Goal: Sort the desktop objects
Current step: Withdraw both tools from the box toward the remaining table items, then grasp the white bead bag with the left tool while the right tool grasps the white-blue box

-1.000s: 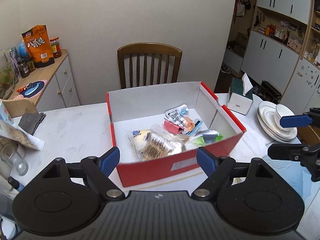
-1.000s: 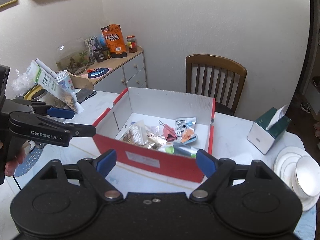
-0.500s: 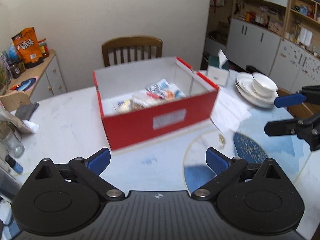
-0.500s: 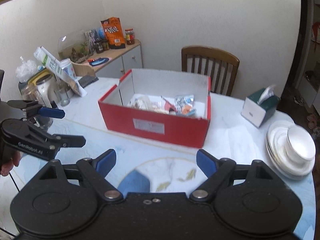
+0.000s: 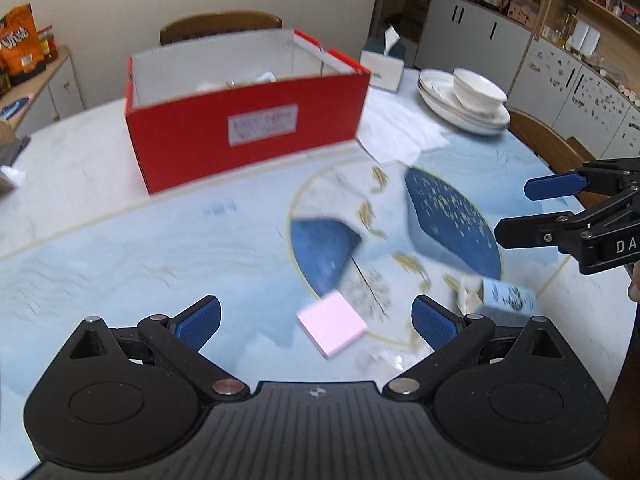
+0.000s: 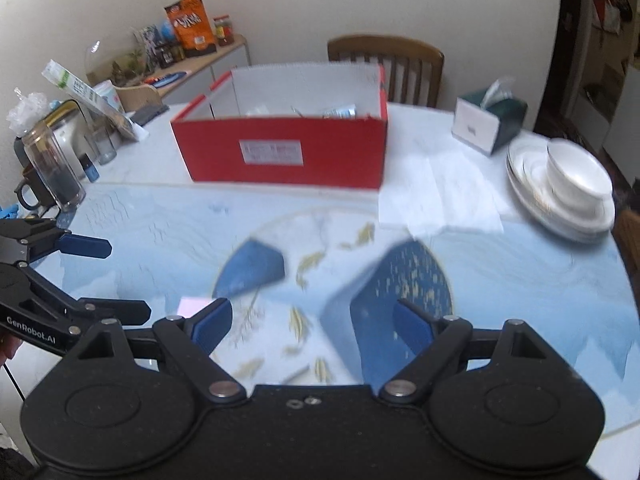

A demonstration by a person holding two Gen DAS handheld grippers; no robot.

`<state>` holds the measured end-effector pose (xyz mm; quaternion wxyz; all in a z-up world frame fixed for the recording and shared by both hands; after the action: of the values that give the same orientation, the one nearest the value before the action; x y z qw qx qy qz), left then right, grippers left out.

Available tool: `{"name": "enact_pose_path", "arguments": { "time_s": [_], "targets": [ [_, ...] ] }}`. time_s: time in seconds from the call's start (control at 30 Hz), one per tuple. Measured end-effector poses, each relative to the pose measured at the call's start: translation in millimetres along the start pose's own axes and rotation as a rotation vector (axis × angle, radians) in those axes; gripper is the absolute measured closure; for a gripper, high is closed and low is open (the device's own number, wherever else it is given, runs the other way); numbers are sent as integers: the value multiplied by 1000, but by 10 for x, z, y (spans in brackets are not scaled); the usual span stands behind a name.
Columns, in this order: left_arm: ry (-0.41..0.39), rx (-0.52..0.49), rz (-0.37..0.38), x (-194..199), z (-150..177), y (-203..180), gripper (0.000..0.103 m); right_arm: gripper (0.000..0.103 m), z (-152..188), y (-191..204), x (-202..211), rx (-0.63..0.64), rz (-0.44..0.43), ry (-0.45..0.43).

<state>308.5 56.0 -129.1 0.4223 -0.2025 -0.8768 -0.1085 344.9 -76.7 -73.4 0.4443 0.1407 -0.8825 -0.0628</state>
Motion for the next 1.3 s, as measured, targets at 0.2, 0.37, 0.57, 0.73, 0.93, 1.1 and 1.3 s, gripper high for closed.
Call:
{"name": "enact_pose_path", "arguments": {
  "time_s": [0.2,0.37,0.57,0.73,0.93,1.1,1.3],
  "targets": [
    [52,4,45,-134,215,-249,1,16,315,-121,-93,-38,15,55],
    [75,0,76,-229,321,-366,1,16,503,-193,-139,-37,22,94],
    [112,7,103,-347,404,-462,1,16,635,-263,-192,-34,21,131],
    [131,46,113,-441,439,-481,1,16,745,-319,-249,-25,27,159],
    [136,77,103,-513,457,-447,2,16,794,-340,-311,-14,21,174],
    [128,30,90,-516,444,-496,8,16,813,-355,-360,3,21,186],
    [115,-2,64,-501,424,-508,27,17,815,-360,-408,19,19,197]
  ]
}}
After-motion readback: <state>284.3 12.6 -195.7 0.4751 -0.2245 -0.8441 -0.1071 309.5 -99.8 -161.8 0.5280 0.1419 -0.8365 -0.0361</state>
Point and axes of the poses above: each gripper's, at about its wrist camera, not at the fingertips, and x roughly against the way its jaws point, y to its left, z to its underside, the point moved 10 cm from there along -x, roughly the way its jaws point, and after that the axes turned 12 degrees about -x, right-handed, at the moved point
